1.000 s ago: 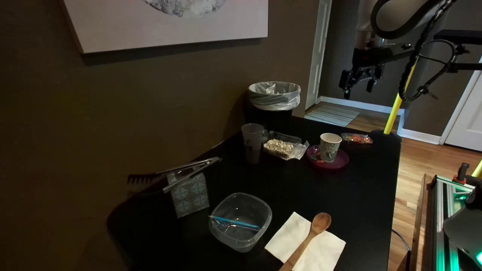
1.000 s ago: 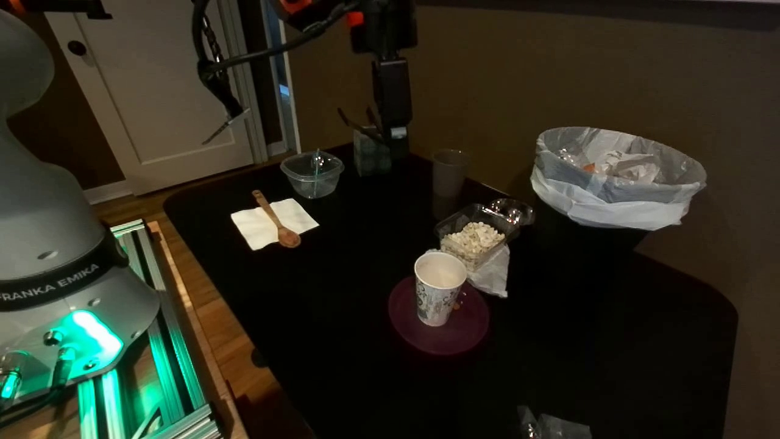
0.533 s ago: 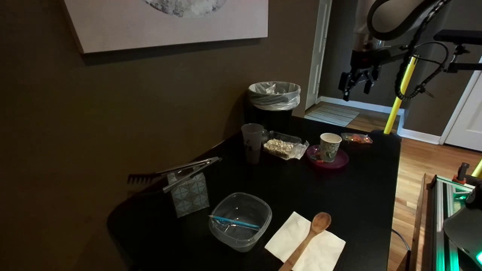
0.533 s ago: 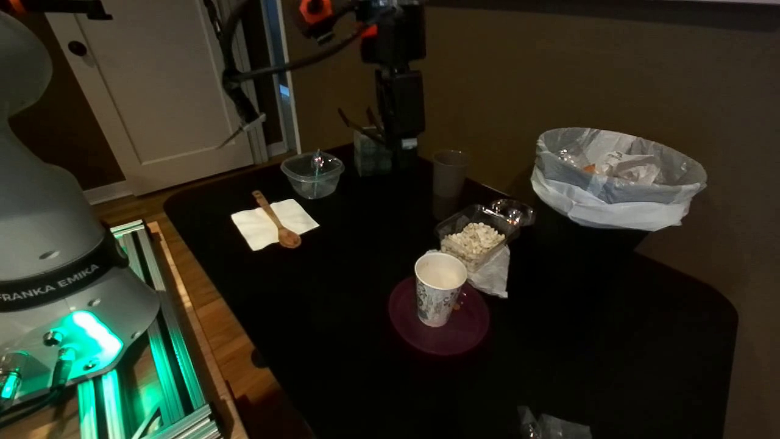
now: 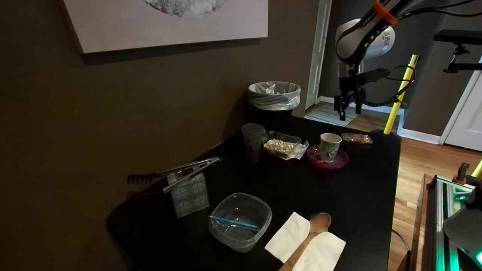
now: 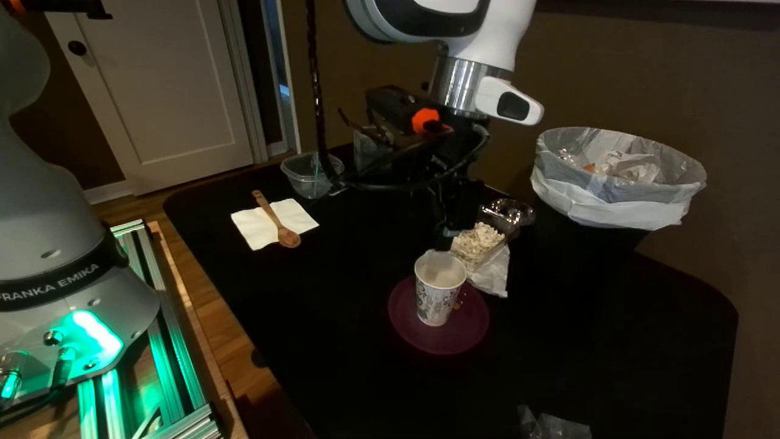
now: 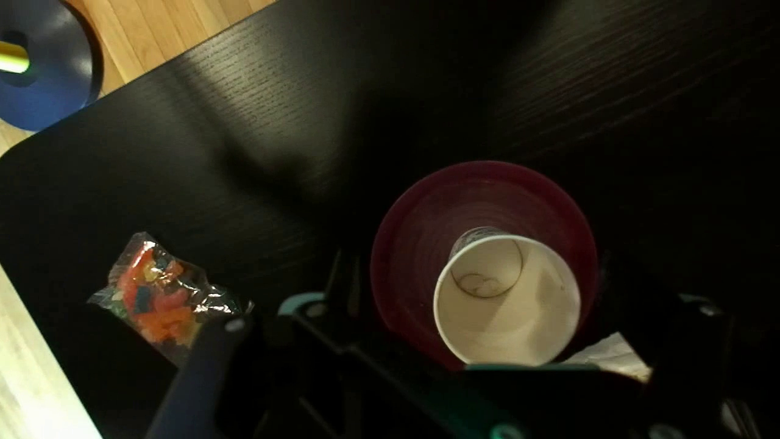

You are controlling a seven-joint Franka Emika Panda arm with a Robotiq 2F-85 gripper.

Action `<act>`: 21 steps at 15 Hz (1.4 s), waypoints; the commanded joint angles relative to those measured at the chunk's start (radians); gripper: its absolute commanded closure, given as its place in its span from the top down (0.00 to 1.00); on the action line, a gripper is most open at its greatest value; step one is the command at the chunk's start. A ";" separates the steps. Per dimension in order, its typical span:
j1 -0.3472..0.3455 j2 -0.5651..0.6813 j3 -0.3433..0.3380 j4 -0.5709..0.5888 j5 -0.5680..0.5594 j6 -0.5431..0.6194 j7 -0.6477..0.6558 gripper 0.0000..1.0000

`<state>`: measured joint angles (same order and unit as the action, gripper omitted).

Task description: Remove the coffee cup from the purple plate.

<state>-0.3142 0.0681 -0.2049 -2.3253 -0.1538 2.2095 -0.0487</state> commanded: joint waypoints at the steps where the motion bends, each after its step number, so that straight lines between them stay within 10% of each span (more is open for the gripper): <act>1: 0.021 0.027 -0.021 0.023 0.007 -0.007 -0.007 1.00; 21: -0.113 0.445 -0.030 0.326 0.292 -0.034 -0.103 0.98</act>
<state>-0.4145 0.4687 -0.2323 -2.0410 0.1396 2.2089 -0.1126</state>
